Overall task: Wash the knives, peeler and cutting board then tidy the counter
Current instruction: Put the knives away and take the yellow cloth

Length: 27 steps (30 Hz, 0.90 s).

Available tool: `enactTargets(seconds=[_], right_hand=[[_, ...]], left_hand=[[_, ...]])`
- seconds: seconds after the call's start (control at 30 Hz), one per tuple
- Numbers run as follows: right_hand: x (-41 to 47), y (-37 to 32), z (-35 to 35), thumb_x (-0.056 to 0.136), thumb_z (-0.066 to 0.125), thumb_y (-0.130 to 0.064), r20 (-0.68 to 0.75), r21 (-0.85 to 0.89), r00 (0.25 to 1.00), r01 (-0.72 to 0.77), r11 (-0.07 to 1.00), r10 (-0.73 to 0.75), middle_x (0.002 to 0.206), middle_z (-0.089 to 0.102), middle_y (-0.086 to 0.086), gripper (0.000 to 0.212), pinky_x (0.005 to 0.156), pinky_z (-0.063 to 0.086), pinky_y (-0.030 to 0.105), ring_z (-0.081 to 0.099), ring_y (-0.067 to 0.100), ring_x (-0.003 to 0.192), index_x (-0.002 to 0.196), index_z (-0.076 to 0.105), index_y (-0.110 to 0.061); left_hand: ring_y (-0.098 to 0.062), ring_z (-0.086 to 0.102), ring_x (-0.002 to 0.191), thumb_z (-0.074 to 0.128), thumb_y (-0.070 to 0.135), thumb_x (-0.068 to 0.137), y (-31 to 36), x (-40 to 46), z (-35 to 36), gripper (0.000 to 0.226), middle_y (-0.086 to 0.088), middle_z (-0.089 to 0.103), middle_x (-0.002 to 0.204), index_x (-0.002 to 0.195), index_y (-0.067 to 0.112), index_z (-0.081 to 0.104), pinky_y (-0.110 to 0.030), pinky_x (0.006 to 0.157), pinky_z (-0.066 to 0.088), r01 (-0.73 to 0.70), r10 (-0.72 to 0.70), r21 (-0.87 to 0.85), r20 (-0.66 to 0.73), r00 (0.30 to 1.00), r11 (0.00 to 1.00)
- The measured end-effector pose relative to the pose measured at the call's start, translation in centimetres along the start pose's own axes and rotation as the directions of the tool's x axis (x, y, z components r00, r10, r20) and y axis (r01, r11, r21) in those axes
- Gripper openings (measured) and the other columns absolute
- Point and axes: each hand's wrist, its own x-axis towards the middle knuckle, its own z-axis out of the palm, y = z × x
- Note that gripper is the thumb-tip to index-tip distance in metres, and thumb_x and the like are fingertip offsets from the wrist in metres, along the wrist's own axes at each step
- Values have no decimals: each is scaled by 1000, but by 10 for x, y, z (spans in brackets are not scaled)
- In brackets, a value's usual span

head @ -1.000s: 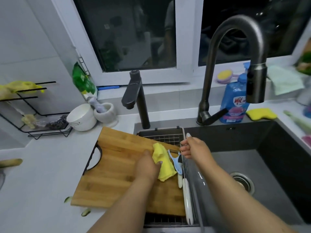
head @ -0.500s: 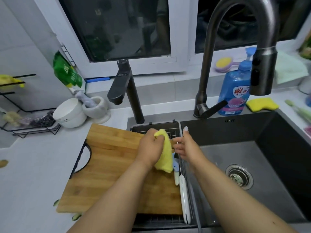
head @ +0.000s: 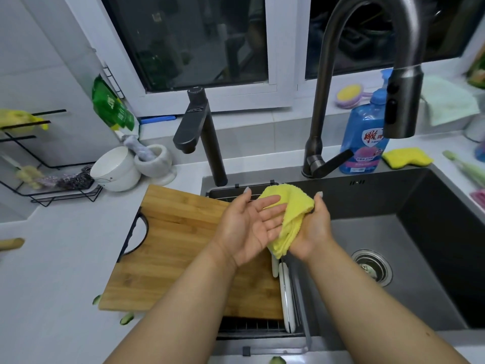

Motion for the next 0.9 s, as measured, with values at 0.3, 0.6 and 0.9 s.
enactTargets(seconds=[0.3,0.6,0.9], right_hand=[[-3,-18,-8,96,46,-42,-100,34,986,137,990,-133,116,65,19,44,87,50,47,61,35,106,121,61,-9],[-7,-25,-14,95,47,-44,-159,59,972,183,981,-172,113,66,15,39,89,50,47,62,33,104,115,63,-15],[-9,-35,-25,94,48,-45,-191,66,960,223,973,-207,112,65,14,36,87,51,47,62,34,103,111,63,-17]], left_hand=[[-30,63,95,34,30,103,-29,10,-19,44,-21,64,106,106,-4,61,-40,83,56,81,13,193,-439,898,978],[-29,55,101,37,32,98,-106,24,-22,29,-13,54,94,100,5,49,-39,88,49,530,-318,279,-552,771,801],[-17,51,72,39,24,98,-108,27,-15,27,-4,56,77,83,10,57,-28,66,44,520,-312,256,-562,766,815]])
